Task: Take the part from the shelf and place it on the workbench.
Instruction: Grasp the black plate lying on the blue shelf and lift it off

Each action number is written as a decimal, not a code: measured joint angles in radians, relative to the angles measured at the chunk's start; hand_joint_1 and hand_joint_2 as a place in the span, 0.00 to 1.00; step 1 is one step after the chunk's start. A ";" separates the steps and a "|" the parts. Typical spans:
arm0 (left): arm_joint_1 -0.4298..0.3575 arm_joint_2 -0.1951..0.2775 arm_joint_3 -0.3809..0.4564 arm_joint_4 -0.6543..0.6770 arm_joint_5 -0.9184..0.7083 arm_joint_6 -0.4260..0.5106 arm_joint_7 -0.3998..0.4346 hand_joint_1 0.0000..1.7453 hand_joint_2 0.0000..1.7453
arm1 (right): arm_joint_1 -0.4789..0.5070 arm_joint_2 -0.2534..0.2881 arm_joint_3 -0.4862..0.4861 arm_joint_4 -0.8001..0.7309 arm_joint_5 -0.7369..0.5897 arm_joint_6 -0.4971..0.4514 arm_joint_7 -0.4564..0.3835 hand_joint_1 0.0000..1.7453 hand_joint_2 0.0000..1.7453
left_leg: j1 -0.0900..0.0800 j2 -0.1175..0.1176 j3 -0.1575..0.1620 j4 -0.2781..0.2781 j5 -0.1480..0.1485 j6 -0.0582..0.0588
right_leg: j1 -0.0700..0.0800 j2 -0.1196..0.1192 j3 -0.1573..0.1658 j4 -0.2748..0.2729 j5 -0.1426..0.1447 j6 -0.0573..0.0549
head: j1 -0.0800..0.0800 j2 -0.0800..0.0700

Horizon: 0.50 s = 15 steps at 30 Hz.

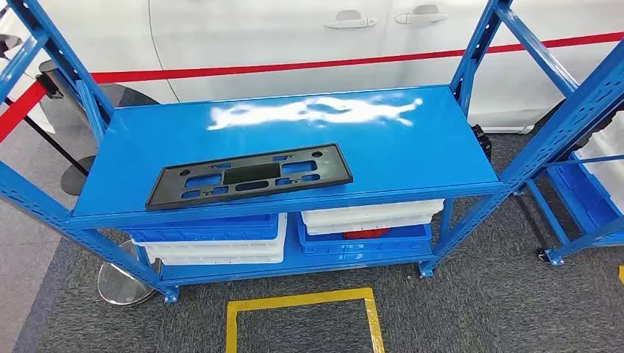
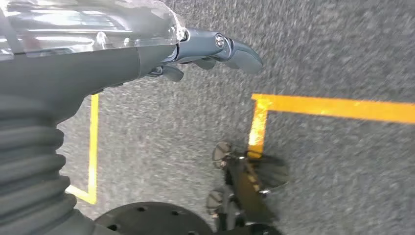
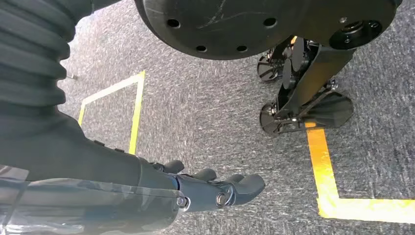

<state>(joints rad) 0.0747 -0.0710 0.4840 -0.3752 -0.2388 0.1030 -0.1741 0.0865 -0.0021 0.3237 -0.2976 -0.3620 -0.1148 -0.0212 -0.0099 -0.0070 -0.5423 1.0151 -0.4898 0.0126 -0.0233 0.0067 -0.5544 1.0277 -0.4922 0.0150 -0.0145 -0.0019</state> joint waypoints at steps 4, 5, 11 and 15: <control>-0.011 -0.013 0.070 0.004 -0.035 0.016 -0.029 0.00 0.00 | -0.009 -0.005 0.049 0.016 -0.057 -0.025 -0.036 0.00 1.00 | 0.000 0.000 0.000 0.000 0.000 0.000 | 0.000 0.000 0.000 0.000 0.000 0.000 | 0.000 0.000; -0.014 -0.017 0.093 0.006 -0.045 0.020 -0.040 0.00 0.00 | -0.010 -0.007 0.062 0.020 -0.074 -0.035 -0.052 0.00 1.00 | 0.000 0.000 0.000 0.000 0.000 0.000 | 0.000 0.000 0.000 0.000 0.000 0.000 | 0.000 0.000; -0.030 -0.042 0.214 0.013 -0.103 0.043 -0.097 0.00 0.00 | 0.005 -0.013 0.067 -0.031 -0.083 -0.091 -0.158 0.00 1.00 | 0.000 0.000 0.001 0.001 0.000 0.000 | 0.000 0.000 0.000 0.000 0.000 0.000 | 0.000 0.000; -0.038 -0.049 0.262 0.020 -0.138 0.048 -0.127 0.00 0.00 | 0.010 -0.011 0.033 -0.113 -0.029 -0.111 -0.212 0.00 1.00 | 0.000 0.000 0.000 0.001 0.000 0.000 | 0.000 0.000 0.001 0.000 0.000 0.000 | 0.000 0.000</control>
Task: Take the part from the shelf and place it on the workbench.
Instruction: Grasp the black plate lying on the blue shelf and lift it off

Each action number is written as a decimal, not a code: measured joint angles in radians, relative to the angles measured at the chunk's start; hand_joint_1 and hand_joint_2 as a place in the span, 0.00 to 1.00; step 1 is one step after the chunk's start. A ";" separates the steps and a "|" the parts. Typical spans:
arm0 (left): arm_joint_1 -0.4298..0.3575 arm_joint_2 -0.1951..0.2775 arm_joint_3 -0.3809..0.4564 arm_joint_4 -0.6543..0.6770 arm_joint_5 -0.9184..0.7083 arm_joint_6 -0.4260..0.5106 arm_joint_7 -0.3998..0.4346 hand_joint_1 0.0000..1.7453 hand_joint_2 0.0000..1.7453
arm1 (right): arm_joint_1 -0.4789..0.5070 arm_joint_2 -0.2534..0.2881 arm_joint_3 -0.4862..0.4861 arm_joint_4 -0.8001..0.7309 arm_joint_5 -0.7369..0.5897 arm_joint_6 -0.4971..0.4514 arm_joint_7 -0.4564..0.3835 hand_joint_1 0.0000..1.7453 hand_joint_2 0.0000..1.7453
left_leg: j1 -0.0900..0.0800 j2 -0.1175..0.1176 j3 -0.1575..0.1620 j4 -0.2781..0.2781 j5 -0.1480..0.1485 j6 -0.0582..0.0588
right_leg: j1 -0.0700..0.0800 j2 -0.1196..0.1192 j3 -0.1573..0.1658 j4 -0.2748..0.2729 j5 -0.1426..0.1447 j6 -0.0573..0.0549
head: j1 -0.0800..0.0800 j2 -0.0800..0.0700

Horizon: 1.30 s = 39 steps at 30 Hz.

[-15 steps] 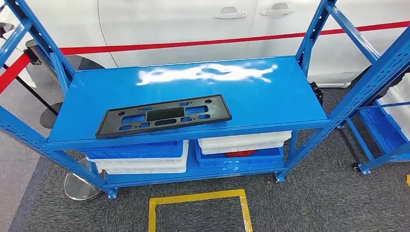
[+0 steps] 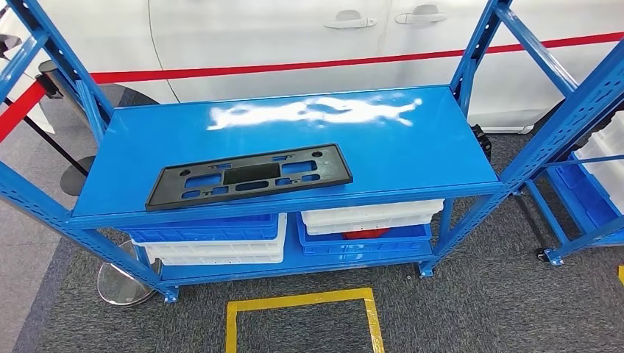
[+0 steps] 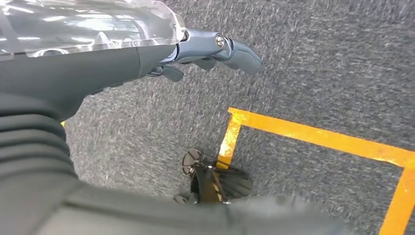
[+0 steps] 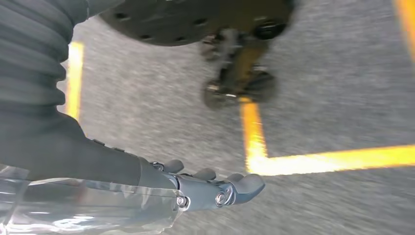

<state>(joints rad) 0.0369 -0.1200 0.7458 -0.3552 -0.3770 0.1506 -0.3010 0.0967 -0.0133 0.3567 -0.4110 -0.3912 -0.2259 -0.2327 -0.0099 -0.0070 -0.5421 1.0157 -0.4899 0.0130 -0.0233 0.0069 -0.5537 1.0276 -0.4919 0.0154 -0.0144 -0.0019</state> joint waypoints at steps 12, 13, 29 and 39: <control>-0.021 -0.012 0.112 0.025 -0.108 0.001 -0.067 0.00 0.00 | -0.005 0.013 -0.076 -0.373 0.167 -0.035 -0.125 0.00 1.00 | 0.000 0.000 0.002 0.000 0.001 0.001 | 0.000 0.000 0.000 0.000 0.001 0.001 | 0.000 0.000; -0.022 -0.012 0.119 0.027 -0.115 0.001 -0.071 0.00 0.00 | -0.005 0.012 -0.076 -0.404 0.179 -0.039 -0.133 0.00 1.00 | 0.000 0.000 0.002 0.000 0.001 0.001 | 0.000 0.000 0.000 0.000 0.001 0.001 | 0.000 0.000; -0.043 -0.019 0.223 0.050 -0.228 0.000 -0.125 0.00 0.00 | -0.026 0.006 -0.056 -0.889 0.382 -0.111 -0.249 0.00 1.00 | 0.000 0.000 0.002 0.001 0.001 0.001 | 0.000 0.000 0.000 0.000 0.001 0.001 | 0.000 0.000; -0.059 -0.020 0.295 0.070 -0.312 0.009 -0.157 0.00 0.00 | -0.089 -0.024 0.044 -1.219 0.529 -0.148 -0.315 0.00 1.00 | -0.005 -0.001 -0.002 0.007 0.000 0.003 | -0.006 0.000 0.000 -0.002 0.004 0.007 | 0.000 0.000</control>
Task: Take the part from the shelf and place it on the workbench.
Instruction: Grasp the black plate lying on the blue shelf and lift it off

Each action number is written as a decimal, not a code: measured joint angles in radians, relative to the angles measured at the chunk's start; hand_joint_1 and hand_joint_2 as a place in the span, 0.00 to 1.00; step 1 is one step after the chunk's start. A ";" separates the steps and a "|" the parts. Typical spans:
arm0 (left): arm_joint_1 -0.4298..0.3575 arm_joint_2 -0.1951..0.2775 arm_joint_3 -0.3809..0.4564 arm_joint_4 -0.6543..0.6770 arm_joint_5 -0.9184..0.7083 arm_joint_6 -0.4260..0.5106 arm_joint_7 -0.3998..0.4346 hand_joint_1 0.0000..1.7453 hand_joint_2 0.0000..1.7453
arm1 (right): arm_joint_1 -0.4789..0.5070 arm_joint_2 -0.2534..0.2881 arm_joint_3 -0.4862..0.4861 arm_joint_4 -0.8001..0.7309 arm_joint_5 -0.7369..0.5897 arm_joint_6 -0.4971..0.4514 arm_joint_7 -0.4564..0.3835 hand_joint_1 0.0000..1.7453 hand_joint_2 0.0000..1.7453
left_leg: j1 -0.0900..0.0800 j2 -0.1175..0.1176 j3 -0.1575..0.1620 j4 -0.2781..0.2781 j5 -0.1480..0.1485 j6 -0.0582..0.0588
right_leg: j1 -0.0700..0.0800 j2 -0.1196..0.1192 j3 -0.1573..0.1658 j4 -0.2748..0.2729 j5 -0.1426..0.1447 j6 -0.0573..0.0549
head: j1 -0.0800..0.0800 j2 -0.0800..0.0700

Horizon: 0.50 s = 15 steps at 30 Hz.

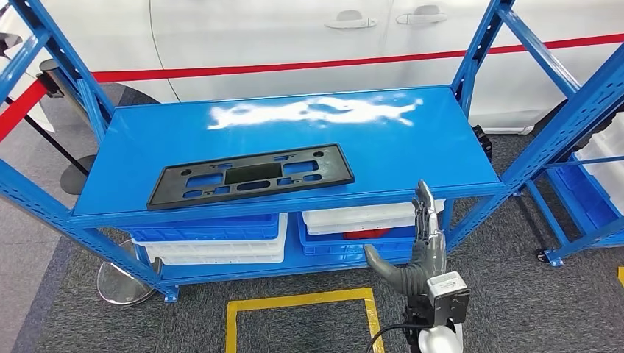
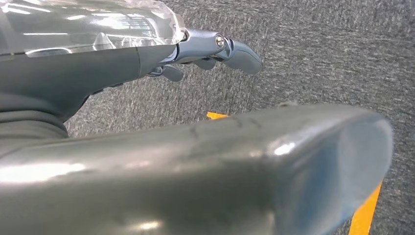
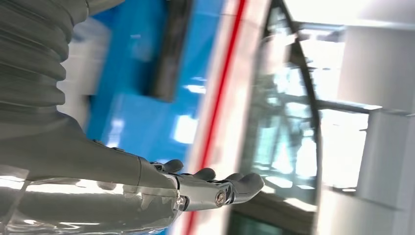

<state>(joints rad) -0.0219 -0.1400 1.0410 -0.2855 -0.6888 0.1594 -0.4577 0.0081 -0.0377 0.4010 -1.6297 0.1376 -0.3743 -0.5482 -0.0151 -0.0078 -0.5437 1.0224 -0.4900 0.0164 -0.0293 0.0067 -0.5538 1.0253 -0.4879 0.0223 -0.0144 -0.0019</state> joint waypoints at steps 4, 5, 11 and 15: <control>-0.007 0.000 0.036 0.007 -0.032 0.006 -0.012 0.00 0.00 | -0.042 -0.016 0.057 -0.112 0.021 0.028 0.007 0.00 1.00 | -0.003 0.000 -0.003 0.001 0.001 0.012 | -0.002 0.000 0.001 -0.006 0.004 0.011 | 0.000 0.000; -0.009 -0.002 0.048 0.009 -0.044 0.007 -0.016 0.00 0.00 | -0.055 -0.021 0.072 -0.140 0.007 0.055 0.017 0.00 1.00 | 0.001 0.001 0.000 -0.006 0.006 0.018 | -0.002 0.000 0.002 -0.006 0.004 0.015 | 0.000 0.000; -0.022 -0.013 0.122 0.028 -0.126 0.013 -0.039 0.00 0.00 | -0.120 -0.057 0.177 -0.254 0.014 0.205 0.093 0.00 1.00 | 0.006 0.006 0.010 -0.029 0.022 0.038 | 0.006 -0.004 -0.130 0.253 -0.110 0.017 | 0.002 0.000; -0.024 -0.017 0.135 0.036 -0.152 0.012 -0.038 0.00 0.00 | -0.133 -0.061 0.234 -0.268 0.519 -0.038 0.150 0.00 1.00 | 0.005 0.001 0.018 -0.021 0.009 0.031 | 0.009 -0.004 -0.077 0.110 0.005 0.002 | 0.002 0.000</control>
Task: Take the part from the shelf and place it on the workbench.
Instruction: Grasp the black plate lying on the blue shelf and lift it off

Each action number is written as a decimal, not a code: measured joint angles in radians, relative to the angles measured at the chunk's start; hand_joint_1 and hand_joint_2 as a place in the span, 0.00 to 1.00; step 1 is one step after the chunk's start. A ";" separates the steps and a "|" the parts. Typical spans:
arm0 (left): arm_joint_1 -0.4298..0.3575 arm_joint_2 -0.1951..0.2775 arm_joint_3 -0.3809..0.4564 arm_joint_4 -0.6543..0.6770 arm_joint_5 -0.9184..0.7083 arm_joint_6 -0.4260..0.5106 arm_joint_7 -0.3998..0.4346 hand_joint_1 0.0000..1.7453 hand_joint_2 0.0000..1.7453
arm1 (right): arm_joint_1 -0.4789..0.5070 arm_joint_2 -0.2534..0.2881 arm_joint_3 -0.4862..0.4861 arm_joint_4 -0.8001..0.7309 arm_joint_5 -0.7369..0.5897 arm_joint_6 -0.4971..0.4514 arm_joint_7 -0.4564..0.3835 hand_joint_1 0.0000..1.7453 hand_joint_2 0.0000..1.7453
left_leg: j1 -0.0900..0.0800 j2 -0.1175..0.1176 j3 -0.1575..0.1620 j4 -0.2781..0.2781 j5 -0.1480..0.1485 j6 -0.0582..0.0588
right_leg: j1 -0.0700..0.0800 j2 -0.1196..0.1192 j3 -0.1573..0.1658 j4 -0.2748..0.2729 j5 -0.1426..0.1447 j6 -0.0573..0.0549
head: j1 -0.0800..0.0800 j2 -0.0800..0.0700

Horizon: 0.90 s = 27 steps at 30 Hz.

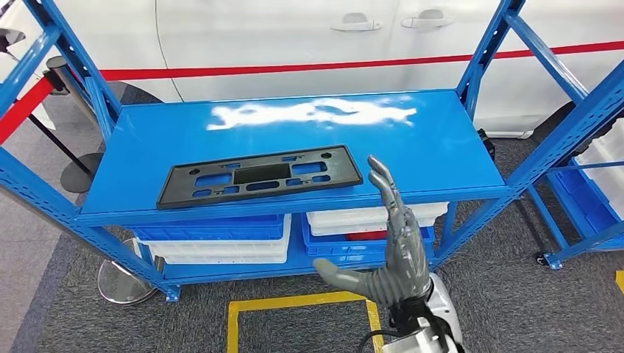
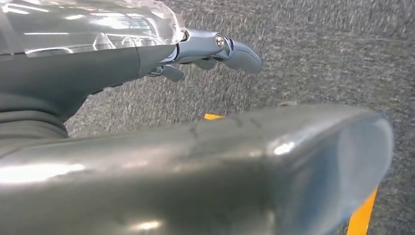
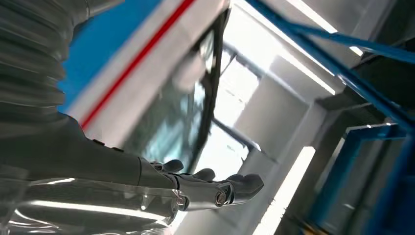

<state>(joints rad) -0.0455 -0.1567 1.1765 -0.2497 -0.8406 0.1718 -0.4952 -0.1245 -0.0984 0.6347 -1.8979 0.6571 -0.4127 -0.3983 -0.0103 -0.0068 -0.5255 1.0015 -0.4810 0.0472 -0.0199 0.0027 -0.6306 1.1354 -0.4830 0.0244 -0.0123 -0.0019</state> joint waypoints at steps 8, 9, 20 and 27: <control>-0.018 0.000 -0.005 0.007 -0.071 -0.014 0.006 0.00 0.00 | -0.036 0.023 0.071 0.080 0.875 -0.277 0.171 0.00 1.00 | 0.004 0.001 -0.028 0.069 -0.054 -0.048 | -0.002 0.000 0.054 -0.128 0.032 -0.028 | -0.007 0.000; -0.019 0.000 -0.008 0.008 -0.077 -0.016 0.006 0.00 0.00 | -0.045 0.024 0.072 0.101 0.898 -0.277 0.170 0.00 1.00 | 0.008 0.001 -0.057 0.127 -0.082 -0.054 | -0.003 -0.002 0.055 -0.129 0.032 -0.029 | -0.009 0.000; -0.030 0.010 -0.019 0.013 -0.103 -0.025 0.018 0.00 0.00 | -0.376 0.017 0.417 0.480 0.916 -0.282 0.980 0.00 1.00 | 0.033 -0.003 -0.052 0.029 0.016 -0.059 | -0.016 0.007 0.049 -0.115 0.025 0.018 | -0.015 0.000; -0.027 0.013 -0.019 0.013 -0.121 -0.028 0.023 0.00 0.00 | -0.411 0.046 0.767 0.700 0.915 -0.284 1.034 0.00 1.00 | 0.018 -0.007 -0.049 0.020 0.020 -0.015 | -0.006 -0.001 -0.091 0.166 -0.104 0.016 | -0.013 0.000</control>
<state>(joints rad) -0.0724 -0.1433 1.1570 -0.2365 -0.9611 0.1437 -0.4725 -0.5352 -0.0526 1.4017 -1.1982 1.5720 -0.6970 0.6353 0.0079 -0.0140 -0.5745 1.0212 -0.4606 0.0322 -0.0263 0.0018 -0.7221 1.3015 -0.5871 0.0401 -0.0249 -0.0020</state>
